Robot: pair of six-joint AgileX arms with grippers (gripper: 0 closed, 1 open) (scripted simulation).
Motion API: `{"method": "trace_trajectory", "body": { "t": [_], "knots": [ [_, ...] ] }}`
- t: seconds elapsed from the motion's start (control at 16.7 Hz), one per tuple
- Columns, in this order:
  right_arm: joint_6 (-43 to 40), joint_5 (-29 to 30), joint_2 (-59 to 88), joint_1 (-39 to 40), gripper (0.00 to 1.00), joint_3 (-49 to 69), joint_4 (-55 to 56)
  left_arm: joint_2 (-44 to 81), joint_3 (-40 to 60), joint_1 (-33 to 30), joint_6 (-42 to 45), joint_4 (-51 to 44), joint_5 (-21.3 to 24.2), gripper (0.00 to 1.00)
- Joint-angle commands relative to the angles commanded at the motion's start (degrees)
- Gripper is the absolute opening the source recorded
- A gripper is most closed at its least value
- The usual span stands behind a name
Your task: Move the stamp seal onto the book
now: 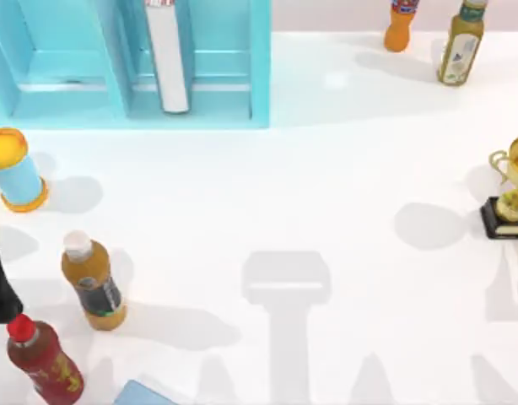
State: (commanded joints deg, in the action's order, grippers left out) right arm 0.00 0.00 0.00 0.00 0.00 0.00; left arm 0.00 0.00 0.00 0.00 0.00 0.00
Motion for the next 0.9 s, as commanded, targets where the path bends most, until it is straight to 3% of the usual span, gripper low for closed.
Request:
{"method": "trace_trajectory", "body": {
  "t": [0.42, 0.9],
  "knots": [
    [0.0, 0.0, 0.0, 0.0, 1.00, 0.0, 0.0, 9.0, 6.6, -2.8, -0.5, 7.5, -2.8, 1.00],
    [0.0, 0.0, 0.0, 0.0, 1.00, 0.0, 0.0, 51.2, 25.6, -12.2, -2.6, 26.4, -10.6, 1.00]
  ]
}}
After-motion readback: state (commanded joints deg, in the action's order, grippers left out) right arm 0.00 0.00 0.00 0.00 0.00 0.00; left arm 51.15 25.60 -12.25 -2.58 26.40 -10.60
